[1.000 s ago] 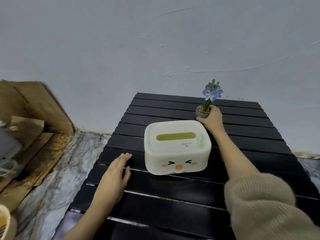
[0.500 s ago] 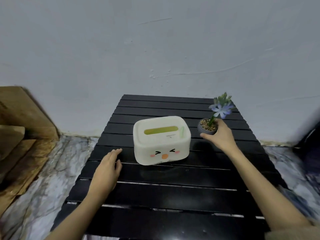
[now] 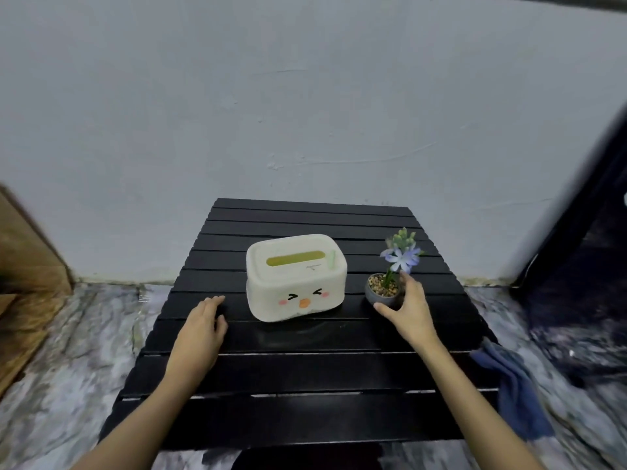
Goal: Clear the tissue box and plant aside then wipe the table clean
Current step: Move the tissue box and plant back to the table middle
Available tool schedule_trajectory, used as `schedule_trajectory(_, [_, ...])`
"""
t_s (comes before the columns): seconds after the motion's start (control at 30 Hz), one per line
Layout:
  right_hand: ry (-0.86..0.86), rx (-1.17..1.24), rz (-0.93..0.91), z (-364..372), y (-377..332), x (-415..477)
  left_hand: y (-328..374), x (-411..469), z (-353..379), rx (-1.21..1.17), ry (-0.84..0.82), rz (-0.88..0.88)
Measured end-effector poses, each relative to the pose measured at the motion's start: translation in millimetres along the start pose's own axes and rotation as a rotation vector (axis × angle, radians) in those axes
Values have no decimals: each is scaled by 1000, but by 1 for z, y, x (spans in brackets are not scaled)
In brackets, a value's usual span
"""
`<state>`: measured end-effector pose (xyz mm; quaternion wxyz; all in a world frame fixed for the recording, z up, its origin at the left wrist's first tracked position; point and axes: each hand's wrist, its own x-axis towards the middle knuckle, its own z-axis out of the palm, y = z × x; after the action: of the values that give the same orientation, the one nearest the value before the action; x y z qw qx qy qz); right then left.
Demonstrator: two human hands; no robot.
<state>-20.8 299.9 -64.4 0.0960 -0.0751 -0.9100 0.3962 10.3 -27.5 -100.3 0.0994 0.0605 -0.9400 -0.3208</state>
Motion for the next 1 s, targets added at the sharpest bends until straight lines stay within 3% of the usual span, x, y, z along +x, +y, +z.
schedule_trajectory(0.1, [199,10,-185,2,-12,-31,3,-1,-3,-2,-22,14])
schedule_trajectory(0.23, [-188,-23,-407,17,-34,-50,8,-12,-3,15,-64,88])
schedule_trajectory(0.47, [-256,113,-206,33,-46,3,49,-22,-4,-305,5,79])
schedule_trajectory(0.63, [-331,132,-216,40,-42,13,54,3,-9,-317,-42,68])
schedule_trajectory(1.0, [-184,262,-197,41,-34,-19,60,5,-10,-361,-95,135])
